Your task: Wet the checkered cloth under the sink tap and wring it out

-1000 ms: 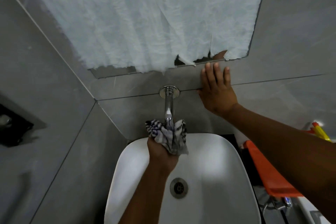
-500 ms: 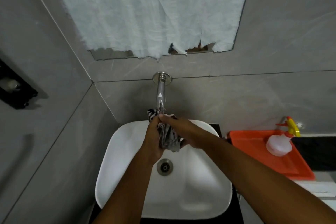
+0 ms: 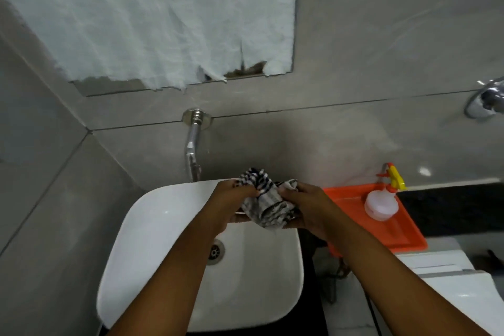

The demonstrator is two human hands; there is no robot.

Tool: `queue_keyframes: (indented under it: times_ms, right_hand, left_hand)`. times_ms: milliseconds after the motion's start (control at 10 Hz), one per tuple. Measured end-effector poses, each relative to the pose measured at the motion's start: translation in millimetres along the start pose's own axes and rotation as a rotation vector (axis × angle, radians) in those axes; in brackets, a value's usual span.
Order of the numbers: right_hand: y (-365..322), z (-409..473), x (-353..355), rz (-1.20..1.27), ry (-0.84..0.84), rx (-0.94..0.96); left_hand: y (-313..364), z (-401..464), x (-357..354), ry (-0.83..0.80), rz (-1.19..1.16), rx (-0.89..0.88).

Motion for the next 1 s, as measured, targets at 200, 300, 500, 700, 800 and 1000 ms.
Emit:
queue_keyframes:
  times_ms: [200,300,500,700,800,1000]
  right_hand:
    - [59.1,-10.5,124.8,0.291,0.269,-0.056]
    - [108.9,-0.5,173.2,0.320,0.435,-0.148]
    - [199.8,48.8,223.9,0.260,0.562,-0.344]
    - [236.4,82.2,244.3,0.001,0.504,-0.433]
    - [229.6,86.2,247.3,-0.152,0.470,-0.462]
    - [156.1,74.5,235.4,-0.678,0.403,-0.353]
  left_hand:
    - [-12.3,81.7,-141.0,-0.084,0.181,0.225]
    - [-46.7,138.8,-200.1,-0.201,0.398,0.283]
    - [-128.5,260.0,-266.1,-0.287,1.152,0.029]
    - [-180.6,287.6,-287.0,-0.347,1.506,-0.118]
    - [-179.7,284.5,-290.0,-0.347,1.538,-0.181]
    - [-121.6,246.2,-263.5,-0.274,1.424,-0.221]
Point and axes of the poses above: each hand's wrist, its own z-axis towards the middle knuckle, its own x-axis out of the back of the hand, y = z × x, the point moved 7 cm from there along z, towards the middle knuckle, and after that the axes turned 11 degrees about -z, right-handed, at the moved point
